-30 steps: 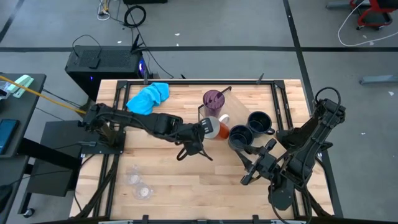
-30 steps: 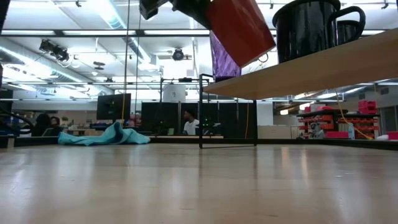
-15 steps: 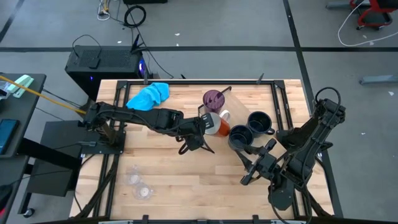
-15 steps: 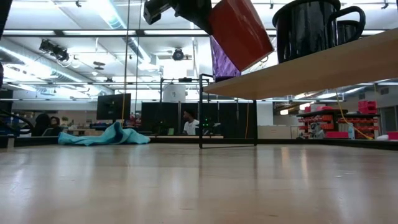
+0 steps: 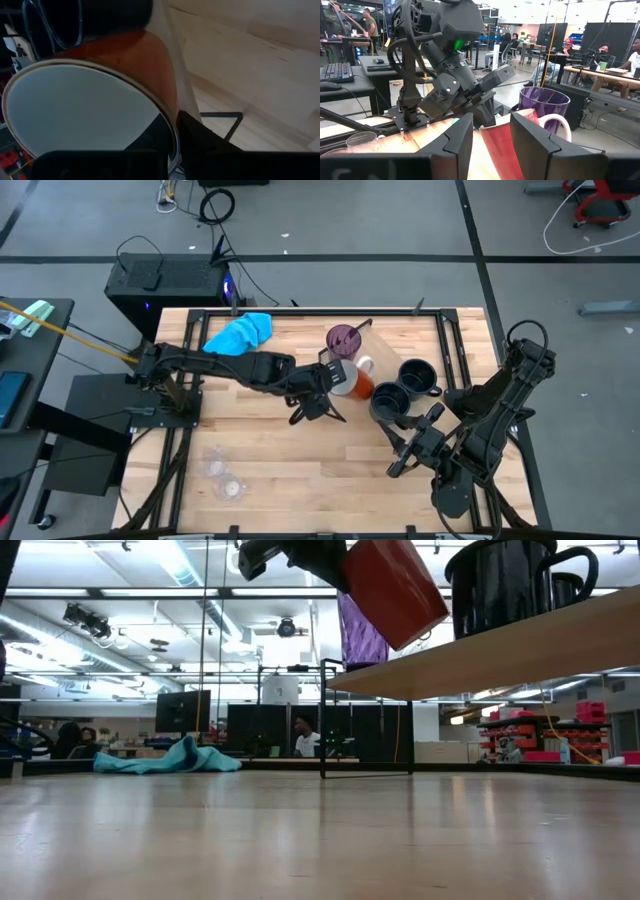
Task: Stack small to large cups/mugs on shelf
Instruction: Put the orange mug on the shelf
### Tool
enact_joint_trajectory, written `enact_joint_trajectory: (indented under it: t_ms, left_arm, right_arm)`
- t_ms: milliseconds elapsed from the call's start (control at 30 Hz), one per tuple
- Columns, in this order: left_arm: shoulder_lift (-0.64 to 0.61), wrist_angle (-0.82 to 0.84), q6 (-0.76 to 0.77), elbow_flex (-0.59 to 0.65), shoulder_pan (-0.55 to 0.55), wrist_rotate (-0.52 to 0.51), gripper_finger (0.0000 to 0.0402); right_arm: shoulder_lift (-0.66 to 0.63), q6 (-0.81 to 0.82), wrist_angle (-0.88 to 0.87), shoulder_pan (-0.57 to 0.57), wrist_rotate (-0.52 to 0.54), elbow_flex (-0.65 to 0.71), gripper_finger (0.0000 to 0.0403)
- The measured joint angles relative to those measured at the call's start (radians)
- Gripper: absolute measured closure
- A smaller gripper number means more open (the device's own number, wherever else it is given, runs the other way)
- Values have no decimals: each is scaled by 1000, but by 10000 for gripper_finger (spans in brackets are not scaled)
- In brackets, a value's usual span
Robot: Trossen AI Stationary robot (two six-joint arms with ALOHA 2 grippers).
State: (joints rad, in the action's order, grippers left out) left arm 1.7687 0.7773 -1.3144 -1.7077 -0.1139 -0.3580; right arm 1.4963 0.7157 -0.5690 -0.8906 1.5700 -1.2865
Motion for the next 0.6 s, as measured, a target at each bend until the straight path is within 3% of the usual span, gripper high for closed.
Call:
enact_joint_trajectory:
  t_ms: [600]
  left_arm:
    - [51,-19,-34,-3,-2,-57,368]
  right_arm:
    - [2,8,-2,0,-1,0,265]
